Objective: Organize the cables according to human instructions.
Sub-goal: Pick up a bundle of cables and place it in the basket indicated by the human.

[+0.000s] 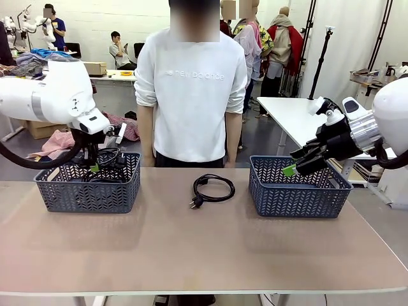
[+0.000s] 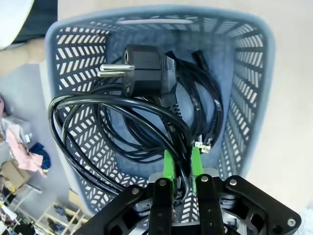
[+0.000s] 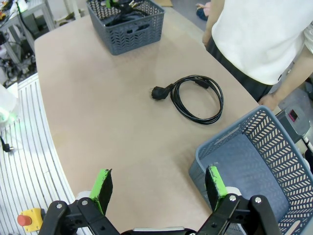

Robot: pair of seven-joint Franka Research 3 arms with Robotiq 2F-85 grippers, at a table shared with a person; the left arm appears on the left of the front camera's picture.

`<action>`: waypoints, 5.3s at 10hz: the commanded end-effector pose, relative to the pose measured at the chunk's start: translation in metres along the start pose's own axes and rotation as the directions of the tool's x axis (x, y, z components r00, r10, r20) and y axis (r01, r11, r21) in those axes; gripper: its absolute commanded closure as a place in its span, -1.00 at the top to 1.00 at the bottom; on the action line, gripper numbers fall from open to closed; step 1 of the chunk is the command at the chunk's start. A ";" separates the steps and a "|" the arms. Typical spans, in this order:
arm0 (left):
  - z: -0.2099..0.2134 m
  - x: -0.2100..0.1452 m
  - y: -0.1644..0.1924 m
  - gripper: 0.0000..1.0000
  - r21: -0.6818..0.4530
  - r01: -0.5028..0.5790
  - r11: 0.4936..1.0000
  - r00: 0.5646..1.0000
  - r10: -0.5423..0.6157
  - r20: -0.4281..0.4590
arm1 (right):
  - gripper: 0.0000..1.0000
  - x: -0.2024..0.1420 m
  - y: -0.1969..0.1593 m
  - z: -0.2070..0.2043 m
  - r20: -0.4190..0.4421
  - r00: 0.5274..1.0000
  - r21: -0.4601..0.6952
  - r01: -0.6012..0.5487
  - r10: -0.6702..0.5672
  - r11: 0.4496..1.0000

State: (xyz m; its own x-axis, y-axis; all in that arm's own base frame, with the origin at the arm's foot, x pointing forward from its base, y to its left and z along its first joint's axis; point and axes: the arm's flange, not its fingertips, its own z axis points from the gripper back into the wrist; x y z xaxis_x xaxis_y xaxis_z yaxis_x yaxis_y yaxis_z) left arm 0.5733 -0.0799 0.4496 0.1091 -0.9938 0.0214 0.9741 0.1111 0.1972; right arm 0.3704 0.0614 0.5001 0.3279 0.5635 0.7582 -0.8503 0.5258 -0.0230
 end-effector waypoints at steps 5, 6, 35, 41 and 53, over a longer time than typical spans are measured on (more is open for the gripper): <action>0.004 -0.011 0.013 -0.20 -0.018 -0.040 0.999 0.999 0.040 -0.011 | 1.00 0.000 -0.004 -0.002 0.029 0.999 0.018 -0.015 0.014 1.000; 0.007 -0.014 0.014 0.48 -0.032 -0.040 0.999 0.999 0.039 -0.014 | 1.00 0.000 -0.004 -0.002 0.029 0.999 0.018 -0.015 0.014 1.000; 0.060 0.103 -0.130 1.00 -0.106 -0.070 0.992 0.914 0.106 0.392 | 1.00 0.000 -0.004 -0.002 0.029 0.999 0.018 -0.015 0.014 1.000; 0.054 0.115 -0.136 1.00 -0.116 -0.073 0.991 0.922 0.111 0.370 | 1.00 0.000 -0.004 -0.002 0.029 0.999 0.018 -0.015 0.014 1.000; 0.054 0.115 -0.136 1.00 -0.116 -0.073 0.991 0.922 0.111 0.370 | 1.00 0.000 -0.004 -0.002 0.029 0.999 0.018 -0.015 0.014 1.000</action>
State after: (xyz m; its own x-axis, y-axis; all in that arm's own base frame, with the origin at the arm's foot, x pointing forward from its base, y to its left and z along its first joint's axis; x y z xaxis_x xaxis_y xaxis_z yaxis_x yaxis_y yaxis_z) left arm 0.4425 -0.2085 0.4771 0.1298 -0.9044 0.4065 0.9821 0.1738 0.0732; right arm 0.3704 0.0614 0.5000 0.3281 0.5637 0.7580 -0.8504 0.5256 -0.0228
